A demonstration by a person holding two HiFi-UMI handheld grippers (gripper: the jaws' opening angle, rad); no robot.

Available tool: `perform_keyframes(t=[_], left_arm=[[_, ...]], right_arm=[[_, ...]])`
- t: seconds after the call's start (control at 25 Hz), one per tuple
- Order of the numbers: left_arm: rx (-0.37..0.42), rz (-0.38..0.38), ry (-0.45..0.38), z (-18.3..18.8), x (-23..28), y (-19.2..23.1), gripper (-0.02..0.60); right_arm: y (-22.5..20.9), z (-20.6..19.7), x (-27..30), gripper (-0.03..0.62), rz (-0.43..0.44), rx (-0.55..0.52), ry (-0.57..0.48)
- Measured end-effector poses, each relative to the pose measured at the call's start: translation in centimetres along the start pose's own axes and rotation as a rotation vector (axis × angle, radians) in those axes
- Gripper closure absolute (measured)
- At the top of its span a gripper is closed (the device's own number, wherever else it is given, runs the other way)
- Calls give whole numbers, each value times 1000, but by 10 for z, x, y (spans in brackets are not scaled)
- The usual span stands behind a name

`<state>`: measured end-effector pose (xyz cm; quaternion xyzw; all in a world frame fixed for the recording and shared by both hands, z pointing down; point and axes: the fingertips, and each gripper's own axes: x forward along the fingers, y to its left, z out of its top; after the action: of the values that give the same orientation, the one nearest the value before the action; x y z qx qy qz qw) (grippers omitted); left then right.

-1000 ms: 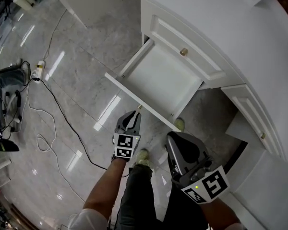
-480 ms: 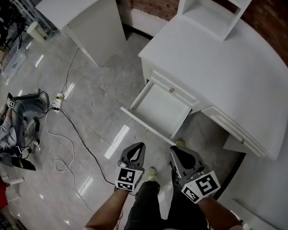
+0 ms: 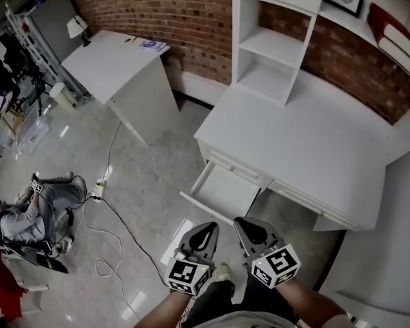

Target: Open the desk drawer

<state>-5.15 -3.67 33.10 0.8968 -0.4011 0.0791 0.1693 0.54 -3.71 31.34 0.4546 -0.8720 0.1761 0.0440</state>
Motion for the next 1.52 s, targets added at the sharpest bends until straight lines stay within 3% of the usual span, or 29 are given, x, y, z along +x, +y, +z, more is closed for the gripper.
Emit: perform_keyframes(t=[0.2,0.56,1.04,1.52], left_arm=[[9,-24,-85,76,-12,-28,560],[21,-77,-167,158,-18,-58,560],[36,-111,-230,211,-7,-76,560],[27,-111,-236,212,6,-73,560]], right_arm=[[6,58,-15,576,-20,-33,-45],[8,120,-30,576,-35,-61,-110],[-4,170,-36,577,-47,-109,-143],[-14,173,-33,577,-60,-126,-132]])
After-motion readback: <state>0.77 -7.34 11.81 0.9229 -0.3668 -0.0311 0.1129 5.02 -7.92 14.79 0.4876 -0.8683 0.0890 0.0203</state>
